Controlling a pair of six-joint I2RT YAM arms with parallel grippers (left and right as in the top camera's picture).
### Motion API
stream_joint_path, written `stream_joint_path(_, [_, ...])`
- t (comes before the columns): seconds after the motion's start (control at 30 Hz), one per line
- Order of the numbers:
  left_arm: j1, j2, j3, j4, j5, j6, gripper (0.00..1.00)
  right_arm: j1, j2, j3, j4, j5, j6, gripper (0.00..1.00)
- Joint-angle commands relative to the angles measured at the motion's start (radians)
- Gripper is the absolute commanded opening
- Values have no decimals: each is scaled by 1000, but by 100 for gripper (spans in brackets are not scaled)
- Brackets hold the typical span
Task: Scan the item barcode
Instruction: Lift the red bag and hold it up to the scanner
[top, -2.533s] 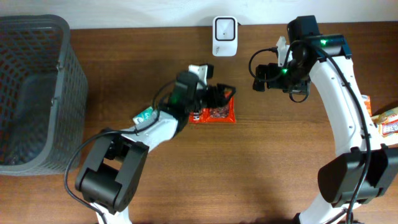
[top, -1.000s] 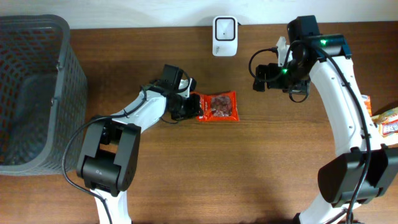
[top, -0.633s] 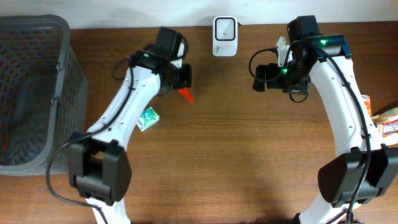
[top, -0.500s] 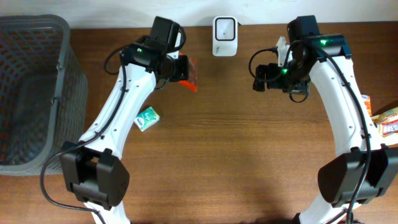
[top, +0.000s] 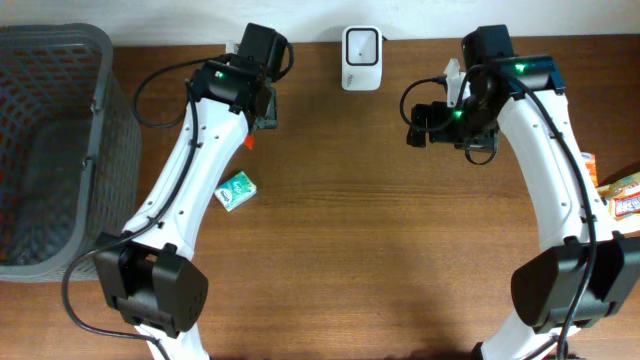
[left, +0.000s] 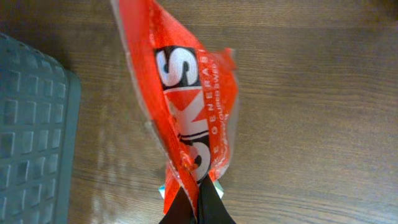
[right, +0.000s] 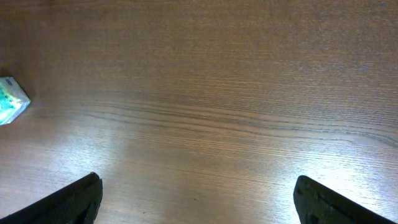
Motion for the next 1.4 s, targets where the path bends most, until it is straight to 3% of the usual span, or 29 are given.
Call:
stream_joint_path(0.0, [-2,-19,-30,0,-29,-56,0,5,2,0,0,9,6,98])
stream_joint_path(0.3, [-52,93,-52,0,69,-77,0,5,2,0,0,9,6,98])
stream_joint_path(0.63, [-104,112,-52,22,63,-73,0,5,2,0,0,9,6,98])
stream_joint_path(0.7, [-104,112,-51,22,-26,-34,0,5,2,0,0,9,6,98])
stream_joint_path(0.83, [-103,112,-51,2,-339,-20,0,5,2,0,0,9,6,98])
stream_joint_path(0.9, [-103,112,-51,6,-399,1,0,5,2,0,0,9,6,98])
stream_joint_path(1.2, [-143,175,-51,94,14,54,1,5,2,0,0,9,6,98])
stream_joint_path(1.37, [-213,282,-51,87,-20,51,2,5,2,0,0,9,6,98])
